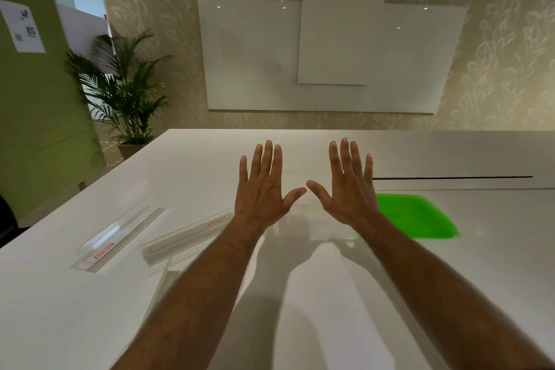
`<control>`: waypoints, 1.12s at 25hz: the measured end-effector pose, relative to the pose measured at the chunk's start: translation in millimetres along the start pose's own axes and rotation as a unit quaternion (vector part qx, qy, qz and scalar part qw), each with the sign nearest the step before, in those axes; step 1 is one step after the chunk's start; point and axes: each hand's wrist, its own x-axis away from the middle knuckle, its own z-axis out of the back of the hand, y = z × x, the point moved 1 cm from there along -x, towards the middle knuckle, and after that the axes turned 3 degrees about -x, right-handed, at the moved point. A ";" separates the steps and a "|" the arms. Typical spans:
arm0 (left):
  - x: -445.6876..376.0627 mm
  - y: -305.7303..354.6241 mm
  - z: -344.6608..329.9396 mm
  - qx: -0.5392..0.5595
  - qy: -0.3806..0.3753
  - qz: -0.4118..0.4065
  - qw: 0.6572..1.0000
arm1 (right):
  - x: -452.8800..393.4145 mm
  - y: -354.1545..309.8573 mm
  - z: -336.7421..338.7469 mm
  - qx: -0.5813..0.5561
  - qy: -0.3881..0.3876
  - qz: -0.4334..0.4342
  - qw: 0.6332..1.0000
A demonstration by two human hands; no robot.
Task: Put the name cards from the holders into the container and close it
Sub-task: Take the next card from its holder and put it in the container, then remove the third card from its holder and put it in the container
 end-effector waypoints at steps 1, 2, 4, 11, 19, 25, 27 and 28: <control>3.1 -2.3 0.0 -0.004 -0.003 0.004 1.000 | 1.0 -1.3 -0.6 0.000 -0.002 0.002 1.000; 5.8 -4.9 0.0 -0.008 -0.007 0.008 1.000 | 1.7 -3.1 -1.4 -0.001 -0.003 0.003 1.000; 10.8 -11.6 0.8 -0.015 -0.011 0.015 1.000 | 2.7 -8.5 -4.0 -0.003 -0.005 0.008 1.000; 30.9 -56.7 9.7 -0.048 -0.020 0.060 0.997 | -1.7 -44.8 -17.7 -0.035 -0.005 0.044 0.998; 65.3 -117.5 17.5 -0.095 -0.051 0.124 0.986 | -5.7 -108.5 -35.0 -0.070 -0.025 0.110 0.991; 84.7 -147.0 22.9 -0.102 -0.075 0.152 0.980 | -10.5 -142.6 -47.0 -0.090 -0.042 0.161 0.982; 89.3 -155.1 22.7 -0.104 -0.091 0.157 0.978 | -12.6 -153.5 -52.3 -0.090 -0.056 0.181 0.978; 91.3 -159.0 22.2 -0.105 -0.100 0.158 0.977 | -13.6 -158.4 -55.2 -0.084 -0.066 0.191 0.976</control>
